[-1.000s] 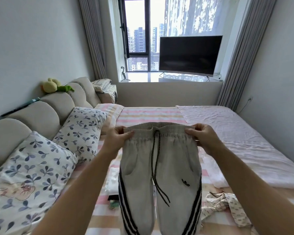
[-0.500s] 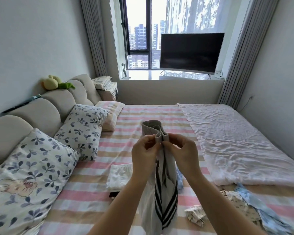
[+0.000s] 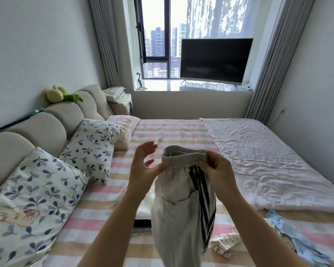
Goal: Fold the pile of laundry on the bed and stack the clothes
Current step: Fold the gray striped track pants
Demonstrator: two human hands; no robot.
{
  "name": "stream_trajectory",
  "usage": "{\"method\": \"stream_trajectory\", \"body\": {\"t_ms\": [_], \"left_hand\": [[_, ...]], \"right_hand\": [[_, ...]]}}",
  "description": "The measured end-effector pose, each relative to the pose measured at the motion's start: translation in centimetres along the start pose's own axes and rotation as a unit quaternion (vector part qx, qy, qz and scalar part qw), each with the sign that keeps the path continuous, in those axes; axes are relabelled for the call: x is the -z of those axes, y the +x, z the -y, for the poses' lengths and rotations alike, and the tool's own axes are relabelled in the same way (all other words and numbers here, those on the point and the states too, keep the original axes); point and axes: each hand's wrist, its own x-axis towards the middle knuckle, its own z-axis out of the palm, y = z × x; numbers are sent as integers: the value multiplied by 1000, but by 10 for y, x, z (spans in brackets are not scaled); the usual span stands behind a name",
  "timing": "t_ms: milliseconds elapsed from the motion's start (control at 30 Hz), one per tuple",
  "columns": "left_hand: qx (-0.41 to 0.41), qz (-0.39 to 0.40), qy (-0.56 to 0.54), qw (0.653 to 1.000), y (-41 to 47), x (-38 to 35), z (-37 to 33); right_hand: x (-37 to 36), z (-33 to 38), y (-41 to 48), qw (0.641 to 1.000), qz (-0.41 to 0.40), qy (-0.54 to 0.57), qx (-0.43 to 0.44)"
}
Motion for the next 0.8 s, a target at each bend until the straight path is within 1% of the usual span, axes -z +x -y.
{"method": "stream_trajectory", "body": {"t_ms": [67, 100, 133, 200, 333, 433, 533, 600, 633, 733, 800], "left_hand": [[71, 153, -11, 986, 7, 8, 3], [88, 205, -24, 974, 9, 10, 5], [90, 237, -37, 967, 10, 10, 8], [76, 258, -48, 962, 11, 9, 9], [53, 240, -70, 967, 8, -1, 13], [43, 167, -64, 983, 6, -9, 20], [57, 103, -47, 992, 7, -14, 32], [69, 95, -40, 992, 7, -18, 38], [77, 95, -38, 992, 9, -19, 41], [117, 93, -47, 988, 26, -23, 45], [132, 100, -30, 986, 50, -26, 44]], "right_hand": [[6, 1, 4, 1000, 16, 19, -10], [8, 1, 6, 999, 23, 31, -14], [10, 2, 7, 999, 30, 41, -17], [13, 1, 8, 997, 40, 57, -21], [17, -4, 10, 996, 37, 67, -36], [20, -7, 10, 996, 57, 54, -41], [24, -12, 8, 990, 121, 30, -66], [27, -18, 6, 986, 140, 3, -95], [28, -21, 7, 985, 140, -10, -96], [29, -27, 24, 985, 142, -63, -69], [27, -31, 46, 984, 138, -93, -58]]}}
